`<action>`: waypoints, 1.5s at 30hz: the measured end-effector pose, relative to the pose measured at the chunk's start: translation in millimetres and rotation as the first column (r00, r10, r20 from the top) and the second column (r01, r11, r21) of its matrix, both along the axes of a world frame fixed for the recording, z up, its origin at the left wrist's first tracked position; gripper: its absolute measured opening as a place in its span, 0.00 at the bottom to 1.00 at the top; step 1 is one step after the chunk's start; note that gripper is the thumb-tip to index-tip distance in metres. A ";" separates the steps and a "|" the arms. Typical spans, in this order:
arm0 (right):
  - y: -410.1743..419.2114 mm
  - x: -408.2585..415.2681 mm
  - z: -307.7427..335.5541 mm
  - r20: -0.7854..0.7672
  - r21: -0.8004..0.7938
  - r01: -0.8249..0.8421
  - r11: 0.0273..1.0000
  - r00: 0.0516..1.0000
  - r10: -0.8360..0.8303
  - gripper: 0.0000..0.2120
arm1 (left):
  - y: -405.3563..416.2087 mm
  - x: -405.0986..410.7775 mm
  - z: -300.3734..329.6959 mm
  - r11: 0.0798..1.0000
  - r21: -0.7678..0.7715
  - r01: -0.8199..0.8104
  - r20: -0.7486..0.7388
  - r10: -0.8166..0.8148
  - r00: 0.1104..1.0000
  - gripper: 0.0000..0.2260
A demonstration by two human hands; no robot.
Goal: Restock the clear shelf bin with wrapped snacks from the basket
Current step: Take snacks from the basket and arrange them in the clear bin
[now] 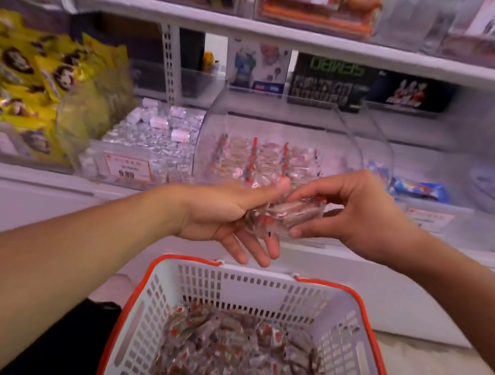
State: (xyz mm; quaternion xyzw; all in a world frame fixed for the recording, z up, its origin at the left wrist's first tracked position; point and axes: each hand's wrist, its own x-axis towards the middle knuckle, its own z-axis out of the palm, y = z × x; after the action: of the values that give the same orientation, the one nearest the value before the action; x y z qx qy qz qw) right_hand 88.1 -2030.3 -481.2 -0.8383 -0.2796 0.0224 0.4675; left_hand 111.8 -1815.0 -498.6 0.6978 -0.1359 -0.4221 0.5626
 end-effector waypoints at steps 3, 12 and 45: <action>-6.5 1.4 5.3 0.021 -0.055 0.033 0.998 0.999 -0.032 0.18 | -10.5 -1.5 6.4 0.995 -0.082 0.054 0.016 -0.053 0.998 0.24; 2.2 3.7 -9.3 0.109 -0.226 0.076 0.971 0.993 -0.052 0.40 | -27.6 15.5 -1.5 0.994 -0.098 -0.050 0.099 0.060 0.993 0.15; 10.6 135.4 18.2 0.065 -0.950 0.033 0.312 0.994 0.093 0.19 | -25.8 126.3 -25.8 0.884 0.292 -0.364 0.829 -0.044 0.558 0.09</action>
State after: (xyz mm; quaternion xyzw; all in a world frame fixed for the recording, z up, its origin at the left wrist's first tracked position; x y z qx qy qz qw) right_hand 223.5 -2019.7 -463.1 -0.9476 -0.2533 0.1459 -0.1289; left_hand 238.1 -1840.8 -524.4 0.9280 -0.2164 -0.0167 0.3029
